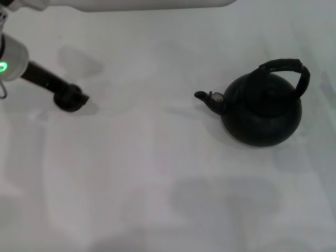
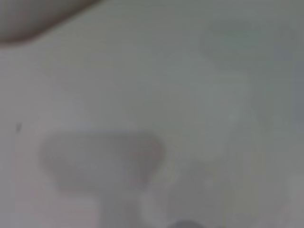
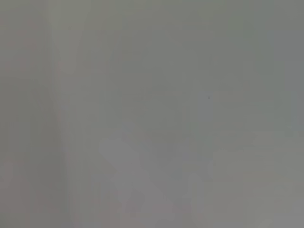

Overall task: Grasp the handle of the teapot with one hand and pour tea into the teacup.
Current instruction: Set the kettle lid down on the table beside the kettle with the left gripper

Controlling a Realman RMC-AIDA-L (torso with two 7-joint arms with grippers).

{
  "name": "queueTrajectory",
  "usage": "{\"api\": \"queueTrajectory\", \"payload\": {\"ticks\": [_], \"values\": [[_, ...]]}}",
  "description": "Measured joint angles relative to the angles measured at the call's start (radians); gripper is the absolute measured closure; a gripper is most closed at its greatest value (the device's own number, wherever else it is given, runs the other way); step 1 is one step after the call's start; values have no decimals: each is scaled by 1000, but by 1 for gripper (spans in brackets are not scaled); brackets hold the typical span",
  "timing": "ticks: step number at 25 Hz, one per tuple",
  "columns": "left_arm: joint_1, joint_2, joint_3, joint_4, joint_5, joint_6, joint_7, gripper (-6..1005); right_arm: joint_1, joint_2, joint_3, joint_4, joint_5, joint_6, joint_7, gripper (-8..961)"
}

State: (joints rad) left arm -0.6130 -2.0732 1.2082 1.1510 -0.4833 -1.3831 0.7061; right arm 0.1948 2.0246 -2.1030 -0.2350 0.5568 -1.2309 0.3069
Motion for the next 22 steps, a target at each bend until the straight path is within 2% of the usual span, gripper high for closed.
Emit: {"api": "queueTrajectory", "payload": {"ticks": [4, 12, 16, 22], "values": [[-37, -1, 64, 7, -60, 7, 1, 323, 0, 0, 0, -2, 0, -1, 0, 80], [-151, -4, 348, -4, -149, 51, -3, 324, 1, 0, 0, -8, 0, -1, 0, 81], [-175, -6, 443, -6, -181, 76, -6, 324, 2, 0, 0, -9, 0, -2, 0, 81], [-183, -7, 536, -25, -234, 133, -3, 325, 1, 0, 0, -9, 0, -3, 0, 81]]}}
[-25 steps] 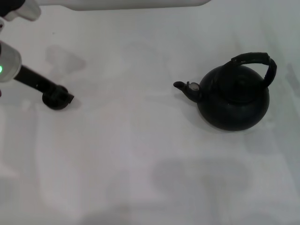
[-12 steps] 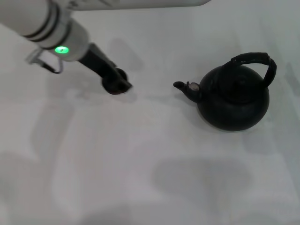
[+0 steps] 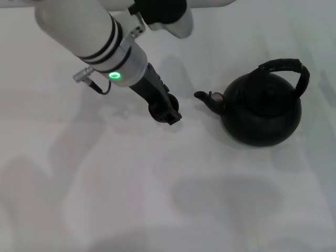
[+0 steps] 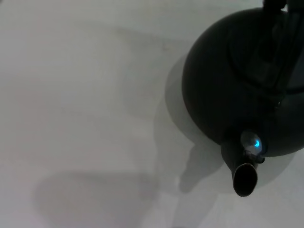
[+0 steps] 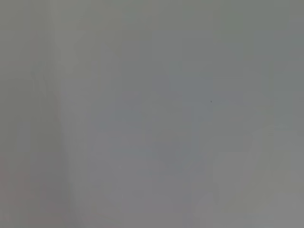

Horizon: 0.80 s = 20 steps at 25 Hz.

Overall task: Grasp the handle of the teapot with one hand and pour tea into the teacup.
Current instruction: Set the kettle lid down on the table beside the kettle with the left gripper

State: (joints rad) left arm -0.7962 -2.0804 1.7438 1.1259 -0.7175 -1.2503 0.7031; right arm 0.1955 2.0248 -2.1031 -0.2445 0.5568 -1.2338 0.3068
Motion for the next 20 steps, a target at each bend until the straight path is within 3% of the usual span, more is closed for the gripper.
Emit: {"api": "queueTrajectory", "payload": {"ticks": [20], "values": [[-16, -3, 48, -128, -53, 92, 22, 324, 2, 1, -1, -2, 0, 0, 0, 80]]}}
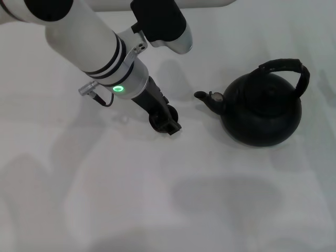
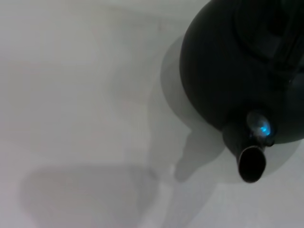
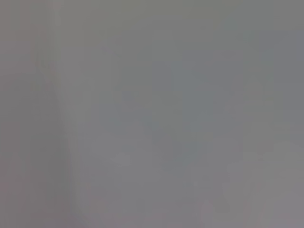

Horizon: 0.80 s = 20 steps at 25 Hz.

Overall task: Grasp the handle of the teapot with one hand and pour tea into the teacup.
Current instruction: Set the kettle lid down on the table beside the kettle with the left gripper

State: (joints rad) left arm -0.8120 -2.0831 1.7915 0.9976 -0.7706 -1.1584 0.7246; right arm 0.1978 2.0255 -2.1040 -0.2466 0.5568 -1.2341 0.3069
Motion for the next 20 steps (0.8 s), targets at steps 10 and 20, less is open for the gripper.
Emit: {"api": "queueTrajectory", "payload": {"ticks": [10, 20], "values": [[-2, 1, 26, -6, 0, 8, 26, 324, 1, 1, -1, 0, 0, 0, 1, 79], [-3, 0, 22, -4, -1, 16, 27, 325, 3, 1, -1, 0, 0, 4, 2, 80]]}}
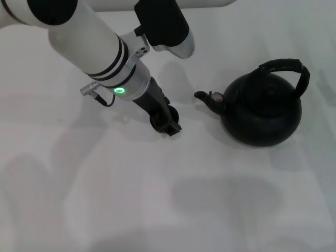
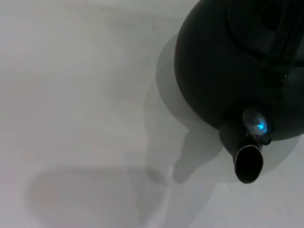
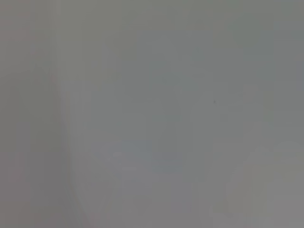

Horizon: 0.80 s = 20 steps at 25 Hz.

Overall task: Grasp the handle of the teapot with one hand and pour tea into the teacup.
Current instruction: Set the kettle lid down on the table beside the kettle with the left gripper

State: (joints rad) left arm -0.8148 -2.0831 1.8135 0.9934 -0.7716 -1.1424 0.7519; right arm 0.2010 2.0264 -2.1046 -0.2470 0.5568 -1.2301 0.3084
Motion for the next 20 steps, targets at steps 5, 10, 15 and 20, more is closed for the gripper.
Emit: {"api": "queueTrajectory", "payload": {"ticks": [5, 10, 15, 20], "values": [[0, 0, 2, -1, 0, 1, -1, 325, 0, 0, 0, 0, 0, 0, 0, 80], [0, -1, 3, -3, 0, 1, -2, 325, -1, 0, 0, 0, 0, -1, 0, 80], [2, -1, 3, -2, 0, 2, -3, 324, -2, 0, 0, 0, 0, -2, 0, 81], [2, -2, 3, -3, 0, 4, -5, 323, -3, 0, 0, 0, 0, -2, 0, 81]]}}
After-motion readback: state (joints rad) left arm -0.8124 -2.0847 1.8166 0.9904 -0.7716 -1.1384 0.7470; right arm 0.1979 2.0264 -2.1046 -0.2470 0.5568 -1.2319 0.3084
